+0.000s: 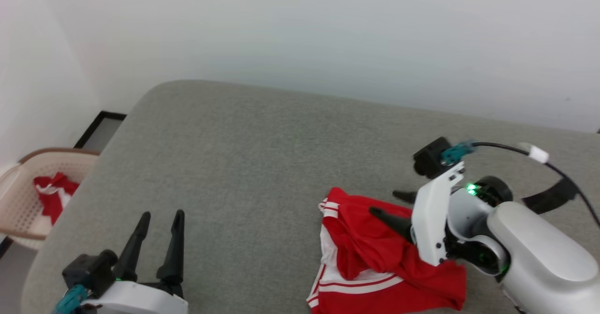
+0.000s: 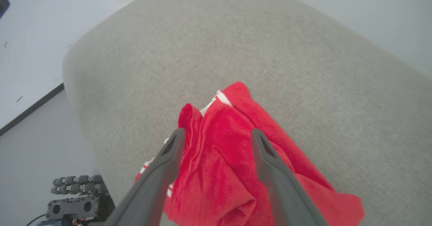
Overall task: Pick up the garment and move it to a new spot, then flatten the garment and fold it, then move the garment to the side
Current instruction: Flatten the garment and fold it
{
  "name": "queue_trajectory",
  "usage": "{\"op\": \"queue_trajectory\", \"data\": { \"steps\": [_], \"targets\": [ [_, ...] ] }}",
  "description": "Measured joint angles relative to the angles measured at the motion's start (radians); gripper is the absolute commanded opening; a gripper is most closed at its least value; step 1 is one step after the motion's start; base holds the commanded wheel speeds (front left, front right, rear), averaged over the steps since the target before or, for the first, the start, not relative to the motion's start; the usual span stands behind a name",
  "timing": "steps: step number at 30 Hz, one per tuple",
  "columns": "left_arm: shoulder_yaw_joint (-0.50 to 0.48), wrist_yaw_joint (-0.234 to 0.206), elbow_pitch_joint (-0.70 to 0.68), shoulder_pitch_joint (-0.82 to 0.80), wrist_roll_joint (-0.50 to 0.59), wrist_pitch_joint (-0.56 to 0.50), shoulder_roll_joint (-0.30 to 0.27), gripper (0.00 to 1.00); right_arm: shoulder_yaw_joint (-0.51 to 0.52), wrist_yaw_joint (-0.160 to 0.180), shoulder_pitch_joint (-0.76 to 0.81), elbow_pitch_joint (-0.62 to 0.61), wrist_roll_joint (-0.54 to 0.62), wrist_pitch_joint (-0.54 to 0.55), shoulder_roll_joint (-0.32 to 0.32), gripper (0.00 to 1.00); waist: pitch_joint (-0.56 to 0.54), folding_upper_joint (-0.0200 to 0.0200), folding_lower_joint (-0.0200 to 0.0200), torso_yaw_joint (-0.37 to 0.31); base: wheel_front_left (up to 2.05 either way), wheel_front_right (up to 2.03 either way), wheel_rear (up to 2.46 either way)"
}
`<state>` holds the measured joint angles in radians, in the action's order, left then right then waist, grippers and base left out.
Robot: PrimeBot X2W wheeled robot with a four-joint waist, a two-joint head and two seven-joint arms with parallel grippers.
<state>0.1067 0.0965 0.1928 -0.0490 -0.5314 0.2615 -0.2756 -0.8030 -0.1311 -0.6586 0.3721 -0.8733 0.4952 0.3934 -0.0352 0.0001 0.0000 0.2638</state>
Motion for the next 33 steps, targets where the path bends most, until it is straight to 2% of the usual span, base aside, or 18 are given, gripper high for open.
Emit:
{"op": "queue_trajectory", "data": {
  "steps": [8, 14, 25, 33],
  "targets": [
    [-0.033, -0.006, -0.032, 0.045, 0.027, 0.000, -0.010, 1.00, 0.029, 0.000, 0.051, -0.049, 0.022, -0.216, 0.075, 1.00, -0.018, 0.0000, 0.0000, -0.063, 0.00, 0.00, 0.00],
    [-0.079, -0.005, -0.050, 0.091, 0.044, 0.002, -0.011, 1.00, 0.104, 0.000, 0.116, -0.046, 0.046, -0.388, 0.126, 1.00, -0.025, 0.0000, 0.0000, -0.121, 0.00, 0.00, 0.00],
    [-0.146, 0.007, -0.075, 0.141, 0.105, 0.002, 0.006, 1.00, 0.267, 0.000, 0.253, -0.006, 0.106, -0.568, 0.176, 1.00, -0.036, 0.0000, 0.0000, -0.206, 0.00, 0.00, 0.00],
    [-0.185, 0.019, -0.087, 0.162, 0.152, 0.002, 0.023, 1.00, 0.406, 0.000, 0.388, -0.007, 0.150, -0.642, 0.162, 1.00, -0.045, 0.0000, 0.0000, -0.250, 0.00, 0.00, 0.00]
  ]
}}
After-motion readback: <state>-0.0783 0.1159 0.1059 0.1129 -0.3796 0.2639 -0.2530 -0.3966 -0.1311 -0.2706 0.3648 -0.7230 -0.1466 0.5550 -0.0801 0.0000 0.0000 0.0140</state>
